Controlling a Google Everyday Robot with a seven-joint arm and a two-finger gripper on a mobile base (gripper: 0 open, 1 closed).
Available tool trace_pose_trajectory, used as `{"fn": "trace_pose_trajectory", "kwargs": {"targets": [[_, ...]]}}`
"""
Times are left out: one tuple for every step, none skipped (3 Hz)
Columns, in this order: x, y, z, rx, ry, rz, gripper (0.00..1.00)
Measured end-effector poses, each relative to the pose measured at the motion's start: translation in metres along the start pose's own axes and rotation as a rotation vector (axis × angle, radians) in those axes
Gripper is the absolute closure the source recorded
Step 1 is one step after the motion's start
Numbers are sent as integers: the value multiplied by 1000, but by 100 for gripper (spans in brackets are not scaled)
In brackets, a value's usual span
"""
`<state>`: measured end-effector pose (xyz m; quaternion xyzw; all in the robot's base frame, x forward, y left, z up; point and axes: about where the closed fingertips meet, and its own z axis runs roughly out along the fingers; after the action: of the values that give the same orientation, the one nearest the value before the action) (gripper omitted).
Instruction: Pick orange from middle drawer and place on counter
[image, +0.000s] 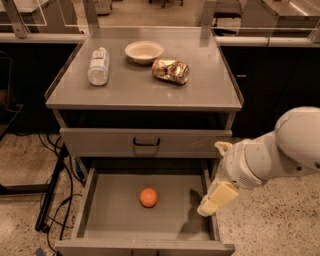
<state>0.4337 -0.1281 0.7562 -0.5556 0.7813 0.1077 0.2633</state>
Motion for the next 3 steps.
{"fn": "trace_pose_trajectory", "kwargs": {"targets": [[9, -6, 42, -13, -8, 6, 0], [22, -11, 80, -10, -38, 25, 0], [31, -14, 125, -15, -89, 40, 0]]}}
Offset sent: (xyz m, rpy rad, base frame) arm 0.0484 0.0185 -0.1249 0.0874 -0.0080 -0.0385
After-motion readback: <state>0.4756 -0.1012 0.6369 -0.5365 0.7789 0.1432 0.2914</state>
